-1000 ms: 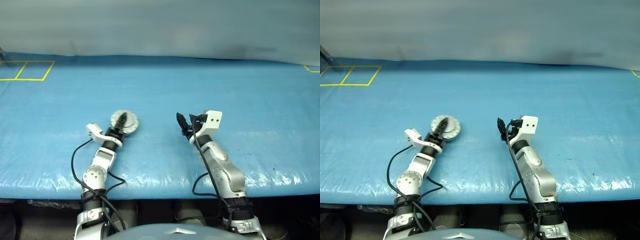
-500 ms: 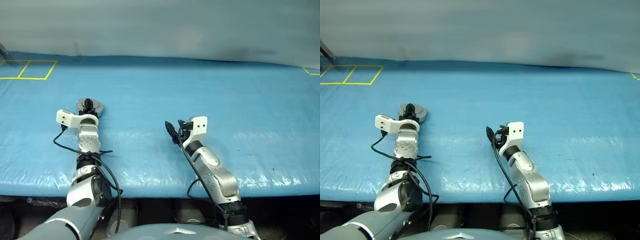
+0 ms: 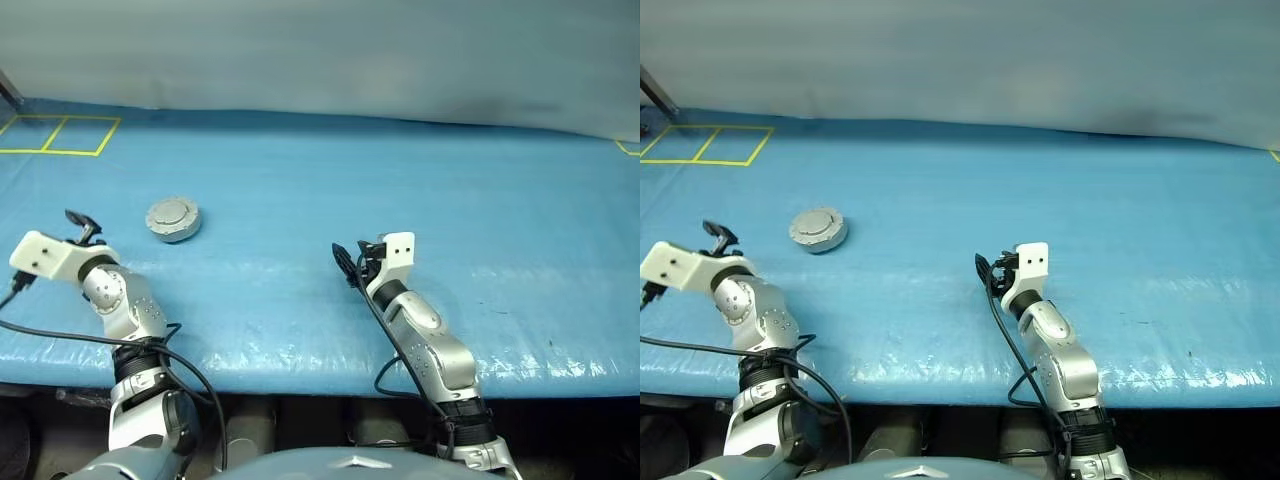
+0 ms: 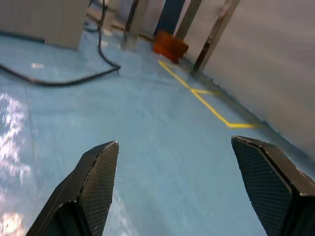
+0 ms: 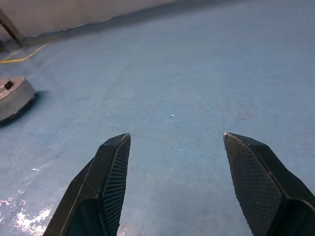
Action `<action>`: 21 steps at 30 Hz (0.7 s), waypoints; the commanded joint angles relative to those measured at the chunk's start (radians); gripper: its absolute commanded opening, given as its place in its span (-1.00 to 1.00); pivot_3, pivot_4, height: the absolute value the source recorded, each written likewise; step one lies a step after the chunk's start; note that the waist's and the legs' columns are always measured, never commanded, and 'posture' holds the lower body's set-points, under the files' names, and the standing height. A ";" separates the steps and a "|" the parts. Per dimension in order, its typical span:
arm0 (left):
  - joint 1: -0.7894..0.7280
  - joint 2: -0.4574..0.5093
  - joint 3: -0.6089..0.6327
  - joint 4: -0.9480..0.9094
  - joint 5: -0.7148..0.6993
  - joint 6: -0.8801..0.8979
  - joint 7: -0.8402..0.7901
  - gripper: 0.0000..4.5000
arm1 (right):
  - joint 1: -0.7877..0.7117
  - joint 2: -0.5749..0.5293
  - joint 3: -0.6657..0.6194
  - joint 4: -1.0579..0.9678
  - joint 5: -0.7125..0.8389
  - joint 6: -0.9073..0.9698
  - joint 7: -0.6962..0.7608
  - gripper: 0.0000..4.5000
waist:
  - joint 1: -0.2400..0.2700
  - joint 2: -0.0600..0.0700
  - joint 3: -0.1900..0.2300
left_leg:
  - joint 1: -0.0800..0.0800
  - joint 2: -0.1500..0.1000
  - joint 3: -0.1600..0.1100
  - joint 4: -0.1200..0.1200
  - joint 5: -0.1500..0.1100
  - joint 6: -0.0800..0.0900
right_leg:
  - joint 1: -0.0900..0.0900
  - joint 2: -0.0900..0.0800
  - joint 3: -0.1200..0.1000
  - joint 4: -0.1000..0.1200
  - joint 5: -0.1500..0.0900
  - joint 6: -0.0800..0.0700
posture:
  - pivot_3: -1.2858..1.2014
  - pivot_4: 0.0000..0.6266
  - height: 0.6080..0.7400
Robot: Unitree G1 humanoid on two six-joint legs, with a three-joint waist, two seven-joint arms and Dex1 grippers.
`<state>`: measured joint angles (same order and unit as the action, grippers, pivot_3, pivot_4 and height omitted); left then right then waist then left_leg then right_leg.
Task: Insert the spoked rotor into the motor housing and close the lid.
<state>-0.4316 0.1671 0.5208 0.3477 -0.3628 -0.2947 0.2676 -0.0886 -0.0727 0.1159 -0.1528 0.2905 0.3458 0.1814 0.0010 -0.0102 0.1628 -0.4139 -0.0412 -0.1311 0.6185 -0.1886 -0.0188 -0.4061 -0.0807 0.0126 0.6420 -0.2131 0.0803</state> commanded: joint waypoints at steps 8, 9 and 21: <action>0.184 0.323 -0.851 -0.399 -0.006 0.421 -1.158 0.77 | 0.098 -0.262 -0.100 -0.128 -0.086 -0.223 0.167 0.42 | -0.061 0.006 -0.003 | 0.010 0.002 0.008 -0.007 -0.002 0.004 | 0.008 0.001 0.007 -0.009 -0.001 -0.004 | 0.03 -0.52 1.00; 0.202 0.336 -0.861 -0.402 -0.002 0.437 -1.168 0.77 | 0.120 -0.297 -0.098 -0.161 -0.024 -0.171 0.236 0.42 | -0.069 0.007 -0.002 | 0.012 0.004 0.009 -0.010 -0.003 0.005 | 0.008 0.002 0.007 -0.007 -0.003 -0.007 | 0.03 -0.52 1.00; 0.261 0.303 -0.769 -0.379 0.024 0.363 -1.165 0.80 | 0.160 -0.431 -0.075 -0.195 0.096 -0.022 0.463 0.98 | -0.038 0.008 0.001 | 0.010 0.017 0.007 -0.003 -0.008 0.006 | 0.003 0.016 0.006 0.002 -0.009 -0.017 | 0.03 -0.52 1.00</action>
<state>-0.1703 0.4776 -0.2775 -0.0237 -0.3440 0.0899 -0.9085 0.0879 -0.5030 0.0556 -0.3233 0.3818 0.3349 0.6460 -0.0368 -0.0023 0.1637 -0.4038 -0.0248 -0.1237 0.6158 -0.1962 -0.0129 -0.4025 -0.0659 0.0190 0.6442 -0.2218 0.0642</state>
